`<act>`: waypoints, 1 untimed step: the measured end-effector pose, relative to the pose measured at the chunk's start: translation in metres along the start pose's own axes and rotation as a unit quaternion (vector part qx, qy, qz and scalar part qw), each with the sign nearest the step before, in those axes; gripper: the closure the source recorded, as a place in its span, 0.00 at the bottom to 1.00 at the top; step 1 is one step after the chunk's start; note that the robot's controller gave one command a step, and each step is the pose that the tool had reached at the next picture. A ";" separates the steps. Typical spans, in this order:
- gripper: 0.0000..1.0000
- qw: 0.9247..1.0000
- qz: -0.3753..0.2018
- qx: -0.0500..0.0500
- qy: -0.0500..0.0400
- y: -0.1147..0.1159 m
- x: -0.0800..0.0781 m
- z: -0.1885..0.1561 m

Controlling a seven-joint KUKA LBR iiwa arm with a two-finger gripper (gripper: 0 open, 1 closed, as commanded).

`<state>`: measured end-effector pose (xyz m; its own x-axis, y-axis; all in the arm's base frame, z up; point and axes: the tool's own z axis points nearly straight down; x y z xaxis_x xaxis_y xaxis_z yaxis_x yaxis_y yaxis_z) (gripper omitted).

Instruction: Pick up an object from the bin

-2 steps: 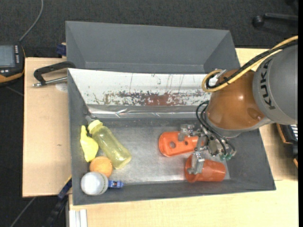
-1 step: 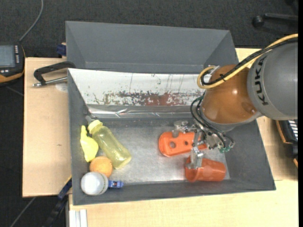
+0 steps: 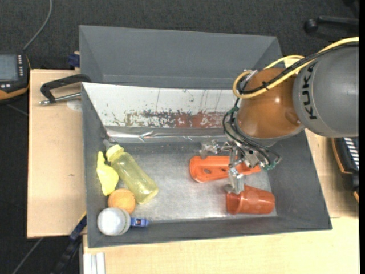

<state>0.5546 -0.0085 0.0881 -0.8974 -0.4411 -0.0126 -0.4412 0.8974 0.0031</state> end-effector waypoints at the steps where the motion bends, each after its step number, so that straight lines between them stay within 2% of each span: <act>1: 1.00 0.997 -0.077 0.002 0.002 0.007 0.002 0.016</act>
Offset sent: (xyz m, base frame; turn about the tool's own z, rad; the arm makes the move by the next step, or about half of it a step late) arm 0.0000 0.0000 0.0000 0.0000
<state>0.5499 -0.0033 0.0722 -0.8192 -0.5735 -0.0088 -0.5735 0.8192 -0.0027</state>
